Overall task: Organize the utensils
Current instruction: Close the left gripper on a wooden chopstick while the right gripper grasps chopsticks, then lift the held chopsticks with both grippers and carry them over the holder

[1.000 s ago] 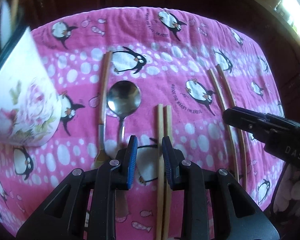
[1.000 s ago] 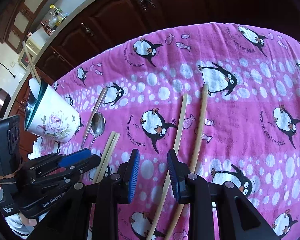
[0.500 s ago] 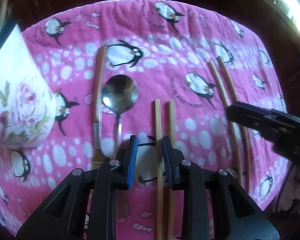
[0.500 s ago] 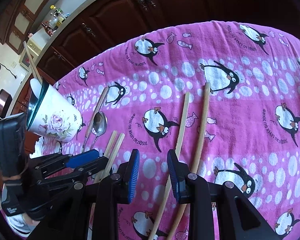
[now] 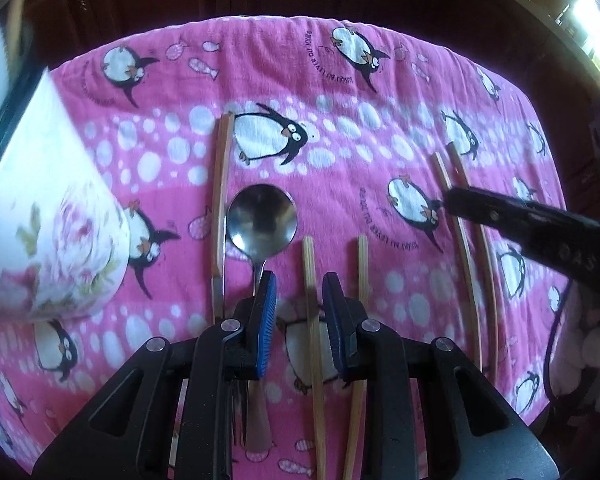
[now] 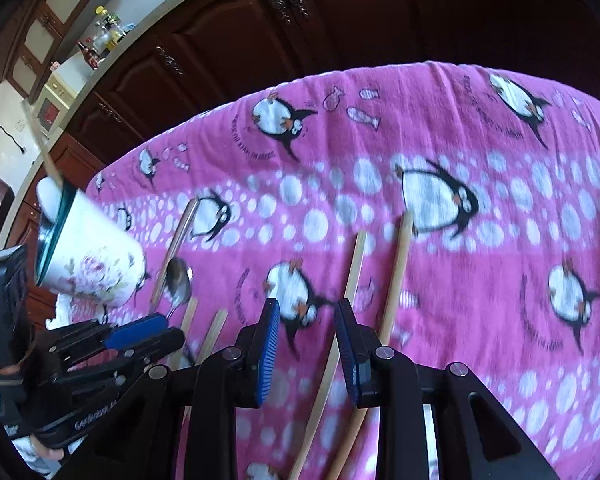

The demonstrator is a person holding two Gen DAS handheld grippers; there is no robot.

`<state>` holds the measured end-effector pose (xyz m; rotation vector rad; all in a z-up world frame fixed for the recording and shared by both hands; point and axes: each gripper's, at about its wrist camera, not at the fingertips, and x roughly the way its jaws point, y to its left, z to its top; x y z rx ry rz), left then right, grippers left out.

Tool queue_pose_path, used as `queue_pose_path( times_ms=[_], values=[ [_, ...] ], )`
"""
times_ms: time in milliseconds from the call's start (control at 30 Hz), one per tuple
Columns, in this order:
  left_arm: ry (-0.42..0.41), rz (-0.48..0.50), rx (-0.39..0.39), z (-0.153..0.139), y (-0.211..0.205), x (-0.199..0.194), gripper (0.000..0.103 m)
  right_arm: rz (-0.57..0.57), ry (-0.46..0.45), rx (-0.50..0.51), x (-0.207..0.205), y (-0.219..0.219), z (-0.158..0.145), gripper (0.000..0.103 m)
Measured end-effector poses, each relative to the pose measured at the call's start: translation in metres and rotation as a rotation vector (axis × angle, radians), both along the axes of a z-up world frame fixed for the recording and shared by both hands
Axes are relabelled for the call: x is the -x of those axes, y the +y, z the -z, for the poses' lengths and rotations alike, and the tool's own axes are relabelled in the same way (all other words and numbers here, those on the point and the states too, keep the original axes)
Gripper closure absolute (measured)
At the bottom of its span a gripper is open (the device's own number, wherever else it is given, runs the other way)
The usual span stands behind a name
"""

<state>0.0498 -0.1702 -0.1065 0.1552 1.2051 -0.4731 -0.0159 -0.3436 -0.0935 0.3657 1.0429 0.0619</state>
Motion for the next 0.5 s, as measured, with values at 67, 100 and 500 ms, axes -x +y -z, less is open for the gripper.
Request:
queue_pose_path(
  times_ms=[67, 100, 500],
  values=[
    [0.001, 0.015, -0.020, 0.002, -0.005, -0.001, 0.079, -0.001, 0.017, 0.018, -0.012, -0.002, 0.004, 0.076],
    [0.003, 0.020, -0.027, 0.004, -0.006, -0.002, 0.079, 0.008, 0.035, 0.036, -0.018, -0.003, 0.007, 0.076],
    [-0.007, 0.051, 0.009, -0.001, -0.024, -0.003, 0.098, 0.015, 0.034, 0.058, -0.033, -0.009, 0.013, 0.096]
  ],
)
